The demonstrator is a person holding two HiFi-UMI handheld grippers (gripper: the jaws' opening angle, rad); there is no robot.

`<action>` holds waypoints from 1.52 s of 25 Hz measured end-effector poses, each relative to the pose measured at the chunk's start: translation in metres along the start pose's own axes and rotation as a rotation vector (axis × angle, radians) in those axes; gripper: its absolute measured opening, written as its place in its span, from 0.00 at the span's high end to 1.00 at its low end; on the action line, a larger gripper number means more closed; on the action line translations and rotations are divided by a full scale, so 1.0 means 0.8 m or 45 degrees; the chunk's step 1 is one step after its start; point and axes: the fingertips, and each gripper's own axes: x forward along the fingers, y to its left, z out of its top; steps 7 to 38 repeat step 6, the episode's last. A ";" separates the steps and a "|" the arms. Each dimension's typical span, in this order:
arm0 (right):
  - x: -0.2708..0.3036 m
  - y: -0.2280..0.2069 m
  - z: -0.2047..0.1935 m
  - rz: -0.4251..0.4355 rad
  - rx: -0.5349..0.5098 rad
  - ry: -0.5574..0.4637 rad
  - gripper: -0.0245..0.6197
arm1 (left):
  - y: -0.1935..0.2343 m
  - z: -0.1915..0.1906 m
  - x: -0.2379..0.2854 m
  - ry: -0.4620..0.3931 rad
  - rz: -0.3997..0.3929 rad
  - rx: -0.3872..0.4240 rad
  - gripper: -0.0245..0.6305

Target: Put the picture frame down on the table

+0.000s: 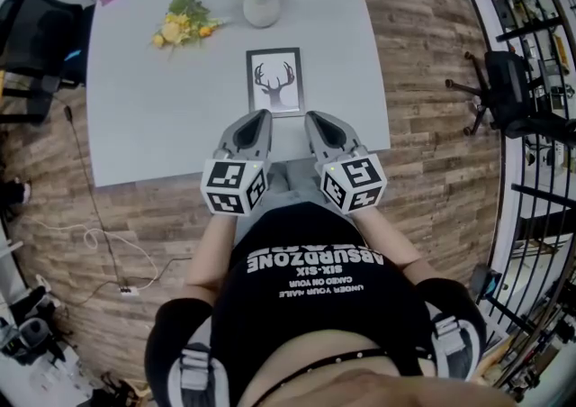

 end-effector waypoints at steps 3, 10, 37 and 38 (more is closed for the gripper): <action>-0.001 -0.002 -0.002 -0.012 -0.010 0.009 0.94 | -0.003 -0.002 0.001 0.005 0.002 0.001 0.94; -0.003 -0.006 -0.003 -0.024 -0.008 0.017 0.94 | -0.005 -0.002 0.001 0.010 0.006 -0.002 0.94; -0.003 -0.006 -0.003 -0.024 -0.008 0.017 0.94 | -0.005 -0.002 0.001 0.010 0.006 -0.002 0.94; -0.003 -0.006 -0.003 -0.024 -0.008 0.017 0.94 | -0.005 -0.002 0.001 0.010 0.006 -0.002 0.94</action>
